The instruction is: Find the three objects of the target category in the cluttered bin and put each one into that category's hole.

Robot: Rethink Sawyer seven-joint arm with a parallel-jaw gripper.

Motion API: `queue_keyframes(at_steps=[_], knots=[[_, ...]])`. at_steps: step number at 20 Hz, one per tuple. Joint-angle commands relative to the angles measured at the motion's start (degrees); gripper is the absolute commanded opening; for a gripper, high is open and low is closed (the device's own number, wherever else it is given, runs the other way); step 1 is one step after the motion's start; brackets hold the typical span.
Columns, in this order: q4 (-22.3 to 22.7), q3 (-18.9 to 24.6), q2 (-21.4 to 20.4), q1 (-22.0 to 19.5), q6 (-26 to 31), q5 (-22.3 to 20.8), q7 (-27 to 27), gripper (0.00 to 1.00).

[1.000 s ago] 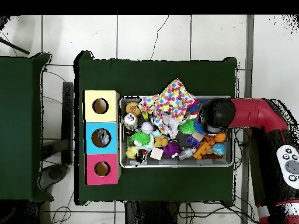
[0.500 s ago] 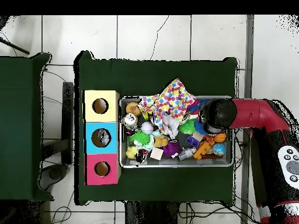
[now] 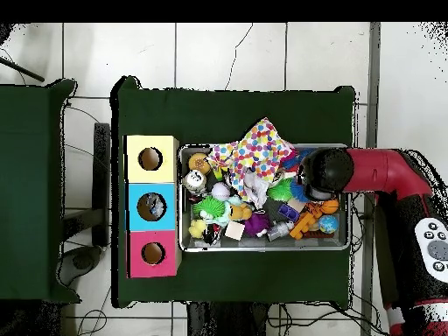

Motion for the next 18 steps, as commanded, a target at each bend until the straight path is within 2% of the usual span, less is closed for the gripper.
queue_keyframes(at_steps=[1, 10, 15, 18], knots=[[-3.9, 3.1, 2.1, -0.1, 3.0, -2.3, -19.8, 0.00], [-9.5, 3.7, 4.8, 0.8, 7.6, -1.4, -22.1, 0.00], [-10.4, 3.6, 5.1, 0.8, 8.0, -1.4, -22.4, 0.00], [-9.5, 3.2, 4.8, 0.8, 6.7, -1.3, -20.6, 0.00]])
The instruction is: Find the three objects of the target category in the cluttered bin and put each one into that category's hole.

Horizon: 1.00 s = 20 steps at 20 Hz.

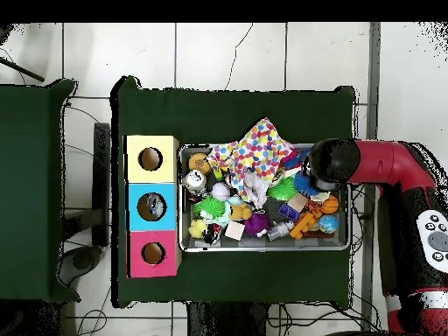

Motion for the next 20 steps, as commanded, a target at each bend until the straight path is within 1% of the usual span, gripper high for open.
queue_keyframes(at_steps=[1, 2, 5, 6, 7, 8, 10, 12, 15, 17, 19, 20], knots=[[-2.7, 3.1, 0.8, 0.6, 3.9, -0.9, -19.4, 0.00], [-1.9, 3.1, 0.5, 0.3, 2.3, -0.4, -17.3, 1.00], [-1.0, 2.6, 0.0, 0.5, 1.1, -0.6, -15.8, 1.00], [-1.0, 2.8, 0.2, 0.6, 1.4, -1.1, -17.5, 1.00], [-0.7, 2.7, 0.2, 0.6, 1.4, -1.3, -17.7, 1.00], [-0.2, 2.5, -0.1, 0.7, 0.6, -1.2, -16.4, 1.00], [0.1, 2.2, -0.3, 0.7, 0.2, -1.3, -15.7, 1.00], [-1.0, 2.4, 0.3, 0.9, 0.8, -1.5, -16.3, 1.00], [0.3, 1.9, -0.4, 1.0, 0.0, -1.6, -15.3, 1.00], [1.5, 0.6, -2.5, 2.5, 0.0, -2.6, -13.4, 1.00], [3.7, -1.7, -4.9, 5.2, -0.3, -4.0, -9.1, 1.00], [3.9, -2.8, -5.8, 6.9, 0.2, -4.6, -7.1, 1.00]])
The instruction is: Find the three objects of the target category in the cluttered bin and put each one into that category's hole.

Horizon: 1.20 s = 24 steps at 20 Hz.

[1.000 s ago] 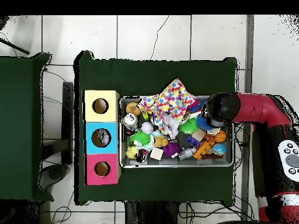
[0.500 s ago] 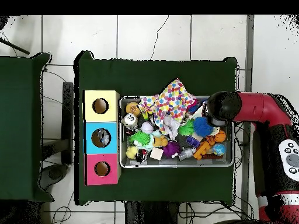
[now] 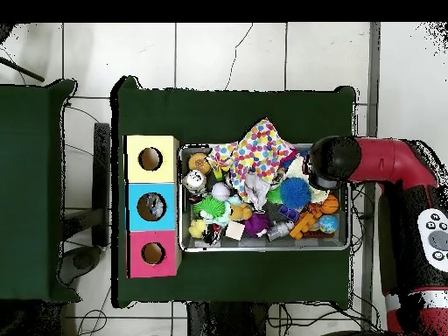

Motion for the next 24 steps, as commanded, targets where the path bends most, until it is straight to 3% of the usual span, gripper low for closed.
queue_keyframes(at_steps=[1, 6, 13, 16, 19, 21, 24], knots=[[4.9, -3.7, -6.1, 8.0, 0.8, -5.0, -4.9, 1.00], [6.9, -9.6, -7.5, 16.4, -0.2, -7.0, 5.8, 1.00], [7.9, -17.0, -6.8, 26.0, -2.8, -9.3, 13.3, 1.00], [8.6, -18.7, -6.1, 27.1, -5.7, -8.1, 14.6, 1.00], [10.0, -17.8, -5.0, 24.1, -9.9, -2.5, 15.3, 1.00], [10.4, -17.3, -5.1, 23.5, -10.2, -2.9, 9.7, 1.00], [11.2, -18.5, -5.0, 23.9, -12.3, -1.5, 12.5, 1.00]])
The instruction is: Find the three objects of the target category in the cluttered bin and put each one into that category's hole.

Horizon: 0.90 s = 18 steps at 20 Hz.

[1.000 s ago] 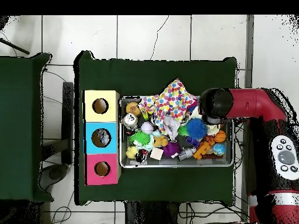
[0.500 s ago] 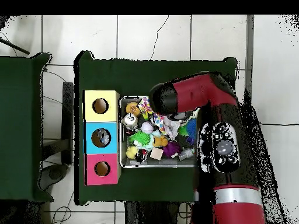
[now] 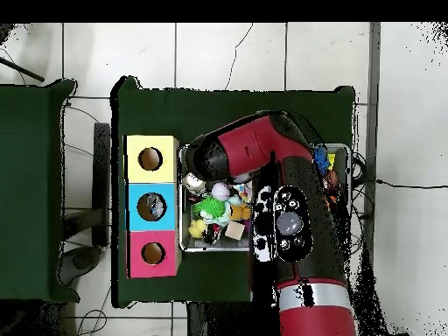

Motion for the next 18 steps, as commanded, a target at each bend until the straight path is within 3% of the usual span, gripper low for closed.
queue_keyframes(at_steps=[1, 6, 9, 12, 18], knots=[[8.4, -3.7, 2.9, -4.3, -6.7, 2.3, 11.1, 1.00], [11.4, -2.0, 4.3, -7.8, -14.7, 4.9, 9.1, 1.00], [12.4, -1.8, 4.6, -8.7, -16.1, 5.5, 6.9, 1.00], [11.5, -4.2, 4.4, -5.8, -14.7, 0.1, 1.0, 1.00], [11.0, -6.8, 6.5, -1.4, -15.7, -4.5, 0.7, 1.00]])
